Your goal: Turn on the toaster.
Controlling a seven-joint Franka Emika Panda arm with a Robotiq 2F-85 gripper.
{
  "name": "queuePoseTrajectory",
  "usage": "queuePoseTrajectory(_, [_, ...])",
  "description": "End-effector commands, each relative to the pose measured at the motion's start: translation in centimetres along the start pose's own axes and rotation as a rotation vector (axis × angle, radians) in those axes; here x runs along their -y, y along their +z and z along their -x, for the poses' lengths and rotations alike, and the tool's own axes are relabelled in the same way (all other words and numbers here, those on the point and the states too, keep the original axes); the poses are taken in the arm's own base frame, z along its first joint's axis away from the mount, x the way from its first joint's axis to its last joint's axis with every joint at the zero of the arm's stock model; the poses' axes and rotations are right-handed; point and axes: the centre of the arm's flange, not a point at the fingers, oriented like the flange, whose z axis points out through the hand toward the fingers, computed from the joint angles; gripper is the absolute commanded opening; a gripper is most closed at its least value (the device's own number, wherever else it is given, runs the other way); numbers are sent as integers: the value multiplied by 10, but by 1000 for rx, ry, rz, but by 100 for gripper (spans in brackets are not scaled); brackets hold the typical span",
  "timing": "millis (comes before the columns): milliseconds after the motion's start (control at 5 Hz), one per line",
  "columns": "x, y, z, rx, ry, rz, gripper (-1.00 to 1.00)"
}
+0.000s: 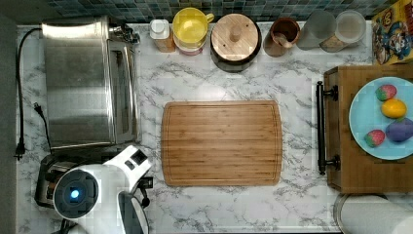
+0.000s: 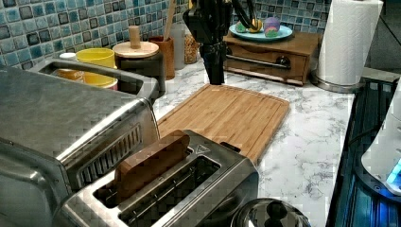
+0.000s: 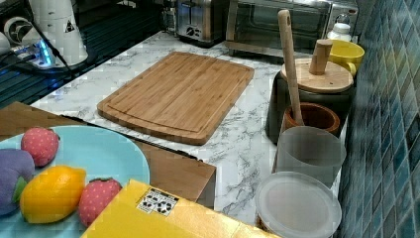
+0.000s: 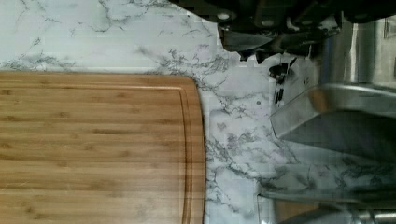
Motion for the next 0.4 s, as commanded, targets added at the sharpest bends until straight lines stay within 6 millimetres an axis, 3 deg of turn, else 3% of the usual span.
queuePoseTrajectory(200, [21,34,30,98,-109,-58,-100])
queuePoseTrajectory(400, [33,48,36,118,-156,-61,-100])
